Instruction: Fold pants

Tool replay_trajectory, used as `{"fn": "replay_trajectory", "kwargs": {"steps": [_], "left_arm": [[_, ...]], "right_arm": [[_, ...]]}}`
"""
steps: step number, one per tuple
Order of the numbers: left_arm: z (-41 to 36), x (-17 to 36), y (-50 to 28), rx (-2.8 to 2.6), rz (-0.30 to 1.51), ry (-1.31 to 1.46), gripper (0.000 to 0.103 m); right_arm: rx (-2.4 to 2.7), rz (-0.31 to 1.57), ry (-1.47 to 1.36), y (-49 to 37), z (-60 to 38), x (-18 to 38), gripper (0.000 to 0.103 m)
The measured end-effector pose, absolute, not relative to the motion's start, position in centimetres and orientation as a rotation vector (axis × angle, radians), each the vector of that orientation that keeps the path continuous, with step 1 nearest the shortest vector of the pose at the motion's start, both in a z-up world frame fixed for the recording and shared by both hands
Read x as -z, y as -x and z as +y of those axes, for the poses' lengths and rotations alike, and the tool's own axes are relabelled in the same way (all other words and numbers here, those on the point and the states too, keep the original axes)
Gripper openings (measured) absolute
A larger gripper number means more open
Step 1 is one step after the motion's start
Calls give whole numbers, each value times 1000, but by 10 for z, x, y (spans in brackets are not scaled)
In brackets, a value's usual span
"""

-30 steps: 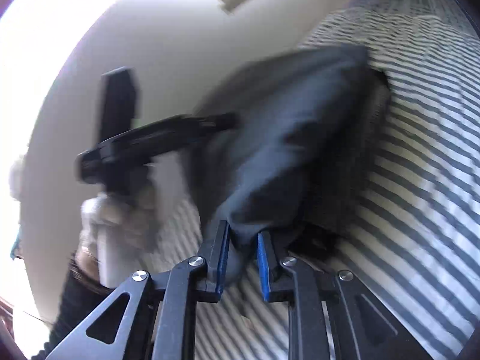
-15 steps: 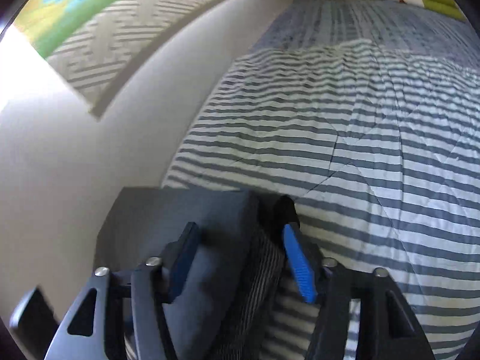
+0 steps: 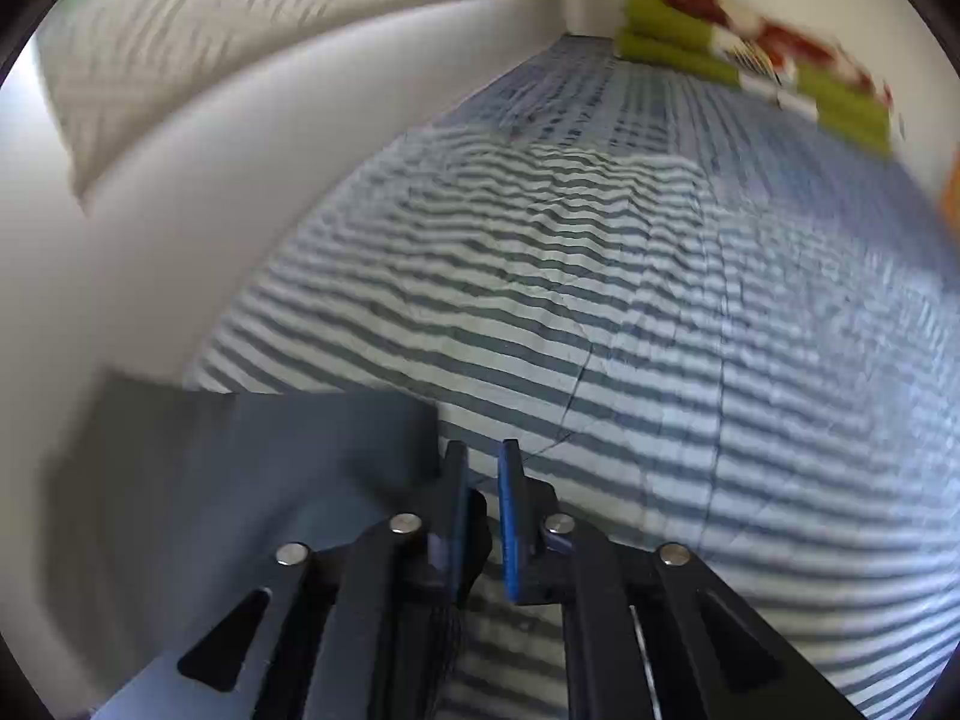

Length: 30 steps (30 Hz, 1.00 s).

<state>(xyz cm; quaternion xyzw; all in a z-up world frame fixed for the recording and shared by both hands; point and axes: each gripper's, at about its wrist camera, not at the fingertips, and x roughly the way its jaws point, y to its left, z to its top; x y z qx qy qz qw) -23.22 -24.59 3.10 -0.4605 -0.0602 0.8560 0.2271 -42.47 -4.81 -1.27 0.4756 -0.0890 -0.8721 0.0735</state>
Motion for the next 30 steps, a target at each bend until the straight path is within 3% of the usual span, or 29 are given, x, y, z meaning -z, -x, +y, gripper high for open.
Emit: {"fn": "replay_trajectory", "kwargs": {"steps": [3, 8, 11, 15, 18, 22, 26, 30], "left_arm": [[-273, -51, 219, -2474, -151, 1204, 62], [-333, -45, 234, -2599, -411, 1269, 63], [-344, -33, 234, -2654, -417, 1314, 63], [-344, -24, 217, -2688, -411, 1375, 63], [-341, -19, 176, -2681, -420, 1423, 63], [-309, -23, 119, -2682, -349, 1416, 64], [-264, -40, 41, -2725, -278, 1342, 77], [-217, -56, -36, -2710, -274, 1301, 77]], "right_arm": [[2641, -367, -1331, 397, -23, -3, 23], [2514, -334, -1213, 335, -34, -13, 24], [2475, -163, -1218, 299, -67, -3, 24], [2492, 200, -1263, 244, -101, 25, 26], [2425, 331, -1361, 207, -101, 45, 26], [2428, 281, -1399, 150, -72, 35, 26], [2477, 196, -1380, 92, -40, 13, 27], [2569, 198, -1319, 26, -15, -11, 28]]}}
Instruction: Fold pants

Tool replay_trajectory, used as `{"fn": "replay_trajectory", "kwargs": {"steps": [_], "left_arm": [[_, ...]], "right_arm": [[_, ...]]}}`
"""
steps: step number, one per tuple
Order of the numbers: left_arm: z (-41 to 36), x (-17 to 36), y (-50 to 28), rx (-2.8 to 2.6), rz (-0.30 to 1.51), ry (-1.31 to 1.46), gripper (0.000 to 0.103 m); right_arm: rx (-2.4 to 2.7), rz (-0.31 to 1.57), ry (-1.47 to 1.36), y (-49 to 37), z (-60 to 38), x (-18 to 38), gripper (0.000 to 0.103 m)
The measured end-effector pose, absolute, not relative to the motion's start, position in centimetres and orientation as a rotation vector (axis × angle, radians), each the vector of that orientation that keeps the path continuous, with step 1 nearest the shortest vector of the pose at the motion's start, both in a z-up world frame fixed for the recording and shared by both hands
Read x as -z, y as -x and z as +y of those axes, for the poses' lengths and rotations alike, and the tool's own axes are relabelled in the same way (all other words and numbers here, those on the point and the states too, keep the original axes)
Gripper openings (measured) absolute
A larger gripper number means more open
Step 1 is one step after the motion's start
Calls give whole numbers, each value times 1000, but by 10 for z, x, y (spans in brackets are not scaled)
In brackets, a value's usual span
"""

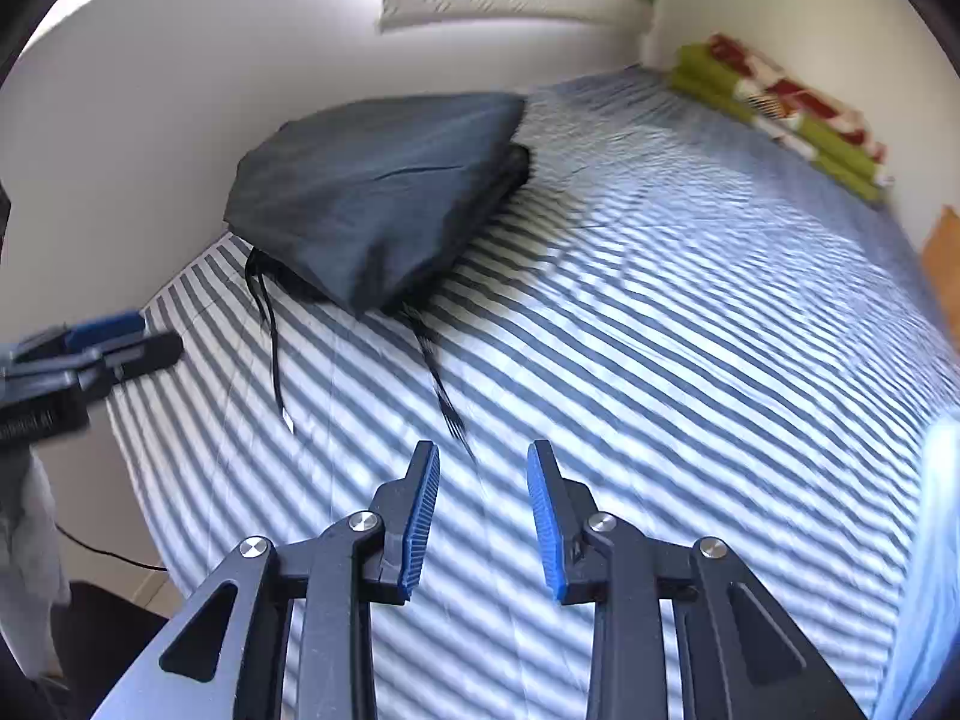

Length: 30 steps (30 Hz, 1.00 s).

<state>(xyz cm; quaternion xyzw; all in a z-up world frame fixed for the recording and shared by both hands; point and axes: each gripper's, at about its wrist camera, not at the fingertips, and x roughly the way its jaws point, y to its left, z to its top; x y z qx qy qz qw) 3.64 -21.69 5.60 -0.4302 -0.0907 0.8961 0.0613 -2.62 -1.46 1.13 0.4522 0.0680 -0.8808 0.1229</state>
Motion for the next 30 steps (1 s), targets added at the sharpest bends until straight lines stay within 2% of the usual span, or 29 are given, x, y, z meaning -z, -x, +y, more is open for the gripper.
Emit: {"fn": "replay_trajectory", "kwargs": {"steps": [5, 10, 22, 30], "left_arm": [[-166, -84, -109, -2697, -295, 1238, 85], [-127, -119, -159, -2706, -267, 1157, 90], [-44, -180, -249, -2650, -154, 1027, 96], [-26, -182, -264, -2667, -139, 1046, 102]], "right_arm": [[2657, 146, -1287, -41, 16, -40, 31], [2799, 77, -1239, -111, 57, -64, 44], [2999, -38, -1200, -208, 121, -87, 45], [3027, -92, -1186, -218, 130, -84, 46]]}}
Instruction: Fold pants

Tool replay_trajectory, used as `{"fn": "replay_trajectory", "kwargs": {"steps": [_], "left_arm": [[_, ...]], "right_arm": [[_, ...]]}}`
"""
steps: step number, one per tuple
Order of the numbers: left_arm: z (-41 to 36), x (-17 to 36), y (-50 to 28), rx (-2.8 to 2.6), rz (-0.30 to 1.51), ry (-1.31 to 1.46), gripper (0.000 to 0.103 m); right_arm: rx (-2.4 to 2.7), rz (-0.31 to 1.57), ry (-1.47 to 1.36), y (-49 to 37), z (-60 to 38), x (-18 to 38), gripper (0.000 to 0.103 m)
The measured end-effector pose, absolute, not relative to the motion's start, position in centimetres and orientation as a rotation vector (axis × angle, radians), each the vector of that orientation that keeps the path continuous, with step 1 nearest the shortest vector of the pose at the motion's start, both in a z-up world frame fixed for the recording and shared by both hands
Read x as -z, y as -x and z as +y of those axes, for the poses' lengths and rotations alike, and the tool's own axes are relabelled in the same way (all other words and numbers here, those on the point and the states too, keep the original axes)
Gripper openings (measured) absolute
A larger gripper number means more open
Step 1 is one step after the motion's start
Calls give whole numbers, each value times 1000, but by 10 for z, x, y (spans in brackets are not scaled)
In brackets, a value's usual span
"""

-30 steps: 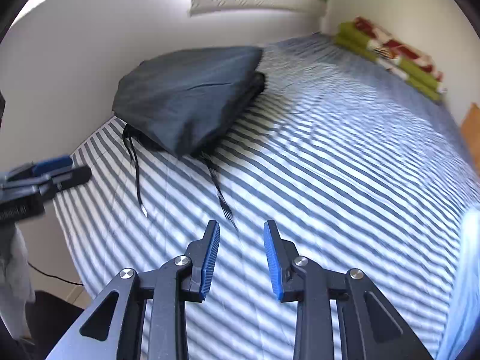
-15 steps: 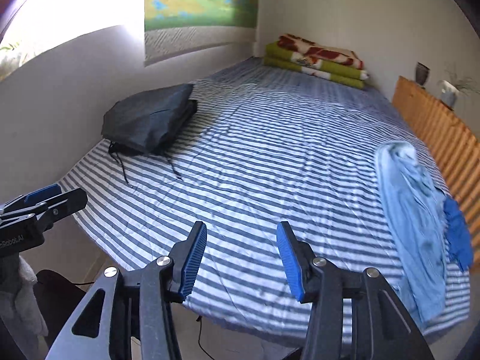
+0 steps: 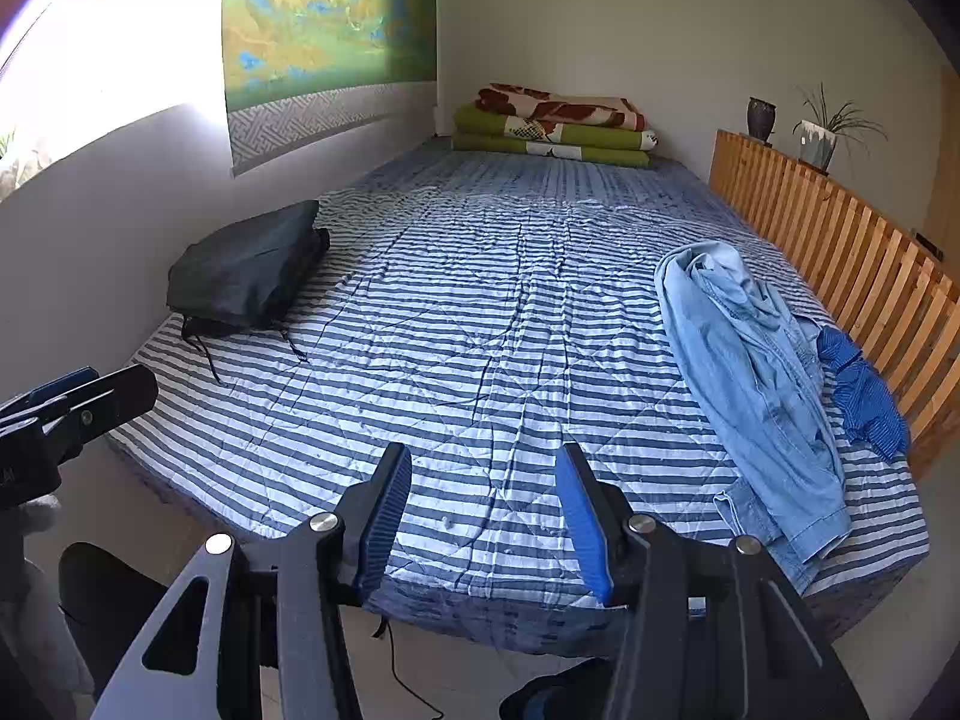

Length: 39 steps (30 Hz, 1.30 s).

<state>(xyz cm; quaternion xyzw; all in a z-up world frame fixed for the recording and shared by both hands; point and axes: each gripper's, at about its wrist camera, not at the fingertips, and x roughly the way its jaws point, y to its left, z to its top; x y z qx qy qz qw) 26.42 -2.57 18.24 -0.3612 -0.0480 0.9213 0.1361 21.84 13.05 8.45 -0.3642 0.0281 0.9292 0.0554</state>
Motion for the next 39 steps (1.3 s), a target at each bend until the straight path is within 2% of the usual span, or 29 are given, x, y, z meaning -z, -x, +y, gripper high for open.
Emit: {"fn": "replay_trajectory", "kwargs": {"steps": [13, 39], "left_arm": [[-40, -143, -239, -2702, -112, 1152, 102], [-37, -114, -214, -2705, -71, 1228, 102]], "right_arm": [[-2768, 47, 1189, -189, 120, -55, 46], [-2728, 77, 1246, -177, 131, -40, 46]]}}
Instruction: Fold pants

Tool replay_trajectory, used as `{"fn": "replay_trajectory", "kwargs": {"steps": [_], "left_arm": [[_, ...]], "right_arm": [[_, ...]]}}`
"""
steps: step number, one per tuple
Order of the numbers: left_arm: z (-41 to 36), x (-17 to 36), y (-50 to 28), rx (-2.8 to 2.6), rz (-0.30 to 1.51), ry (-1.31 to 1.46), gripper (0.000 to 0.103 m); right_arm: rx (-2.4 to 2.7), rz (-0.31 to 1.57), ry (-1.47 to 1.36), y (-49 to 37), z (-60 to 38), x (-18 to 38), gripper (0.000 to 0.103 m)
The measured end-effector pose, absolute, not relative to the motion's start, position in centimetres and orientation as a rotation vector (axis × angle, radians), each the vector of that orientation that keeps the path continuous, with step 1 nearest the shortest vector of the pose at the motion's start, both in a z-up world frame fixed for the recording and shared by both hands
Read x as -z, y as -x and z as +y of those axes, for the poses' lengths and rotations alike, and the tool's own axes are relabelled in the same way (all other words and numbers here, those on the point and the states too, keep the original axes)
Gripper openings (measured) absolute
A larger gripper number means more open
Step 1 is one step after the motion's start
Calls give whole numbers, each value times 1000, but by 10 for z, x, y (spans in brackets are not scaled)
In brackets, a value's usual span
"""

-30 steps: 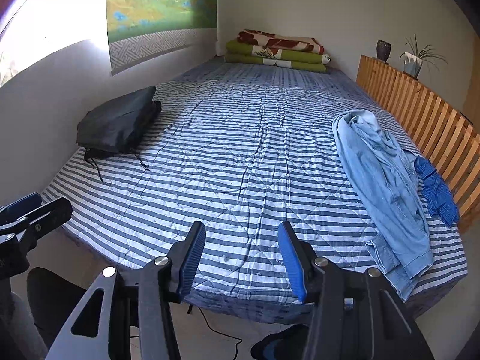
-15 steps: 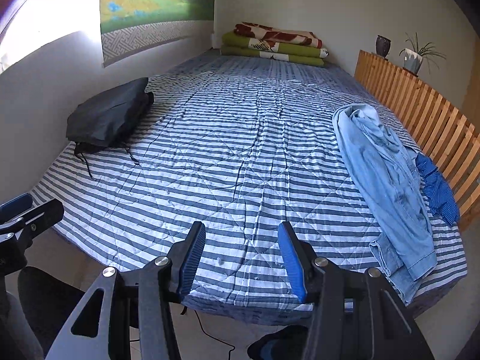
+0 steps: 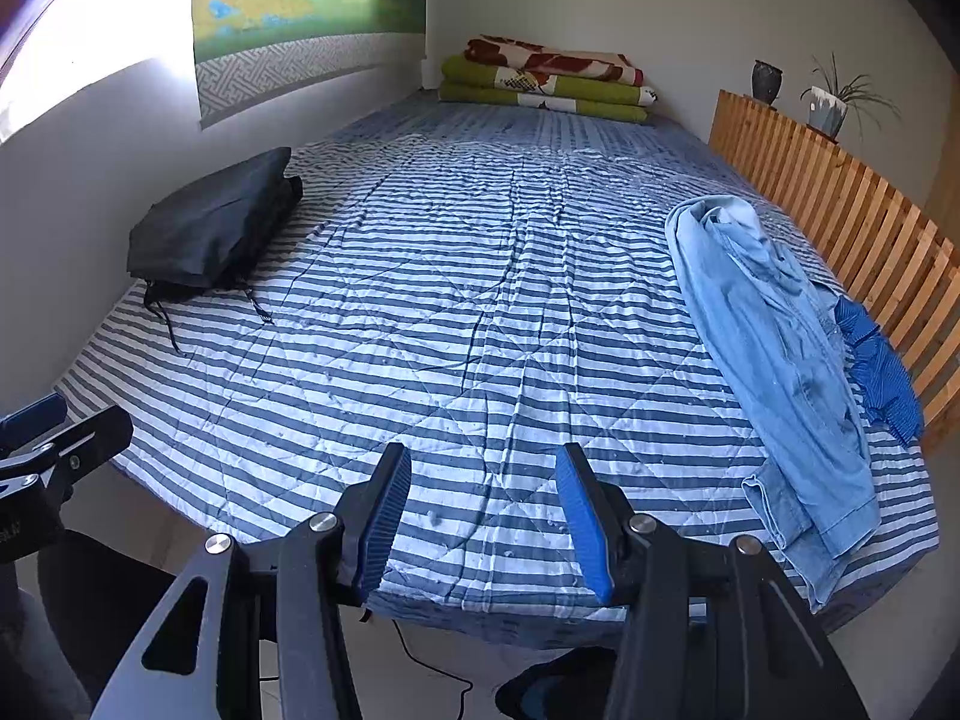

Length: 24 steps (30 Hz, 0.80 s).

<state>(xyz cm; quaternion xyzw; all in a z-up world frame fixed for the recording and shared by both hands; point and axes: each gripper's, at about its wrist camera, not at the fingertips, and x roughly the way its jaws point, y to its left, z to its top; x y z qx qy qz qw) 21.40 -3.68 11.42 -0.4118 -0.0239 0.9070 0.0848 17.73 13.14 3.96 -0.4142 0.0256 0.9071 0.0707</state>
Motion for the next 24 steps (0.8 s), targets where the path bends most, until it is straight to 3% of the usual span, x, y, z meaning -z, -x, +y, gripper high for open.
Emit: {"fn": "replay_trajectory", "kwargs": {"steps": [24], "left_arm": [[-38, -109, -211, -2699, -72, 1242, 102]], "right_arm": [[-2723, 93, 1287, -177, 130, -32, 46]]}}
